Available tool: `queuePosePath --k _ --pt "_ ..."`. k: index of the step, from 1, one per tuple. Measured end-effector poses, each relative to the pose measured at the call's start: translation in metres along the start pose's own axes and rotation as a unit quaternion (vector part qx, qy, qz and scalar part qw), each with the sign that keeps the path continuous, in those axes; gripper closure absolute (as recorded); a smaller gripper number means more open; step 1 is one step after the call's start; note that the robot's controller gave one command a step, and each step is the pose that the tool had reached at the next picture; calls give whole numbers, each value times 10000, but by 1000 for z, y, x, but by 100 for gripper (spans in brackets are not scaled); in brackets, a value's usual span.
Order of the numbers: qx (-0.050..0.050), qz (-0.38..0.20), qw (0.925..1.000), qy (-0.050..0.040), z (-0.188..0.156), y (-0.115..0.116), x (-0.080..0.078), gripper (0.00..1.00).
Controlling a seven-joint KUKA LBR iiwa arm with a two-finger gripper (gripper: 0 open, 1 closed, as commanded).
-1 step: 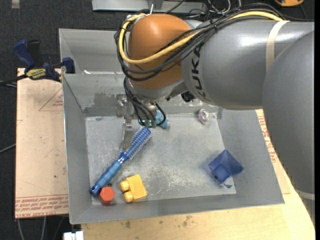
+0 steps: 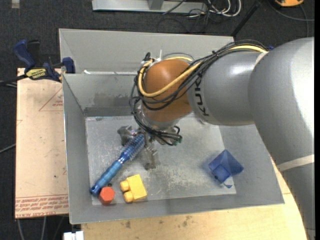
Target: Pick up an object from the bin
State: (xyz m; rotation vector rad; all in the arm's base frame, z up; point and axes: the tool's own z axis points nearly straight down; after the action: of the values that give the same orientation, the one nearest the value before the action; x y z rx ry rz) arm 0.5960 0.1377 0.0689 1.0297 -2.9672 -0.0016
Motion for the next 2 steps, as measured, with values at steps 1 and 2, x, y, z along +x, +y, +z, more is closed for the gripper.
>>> queuePosePath --k 1,2 --pt "13 -28 10000 -34 -40 2 -3 0" --pt "10 -1007 9949 -22 -31 -8 -12 0"
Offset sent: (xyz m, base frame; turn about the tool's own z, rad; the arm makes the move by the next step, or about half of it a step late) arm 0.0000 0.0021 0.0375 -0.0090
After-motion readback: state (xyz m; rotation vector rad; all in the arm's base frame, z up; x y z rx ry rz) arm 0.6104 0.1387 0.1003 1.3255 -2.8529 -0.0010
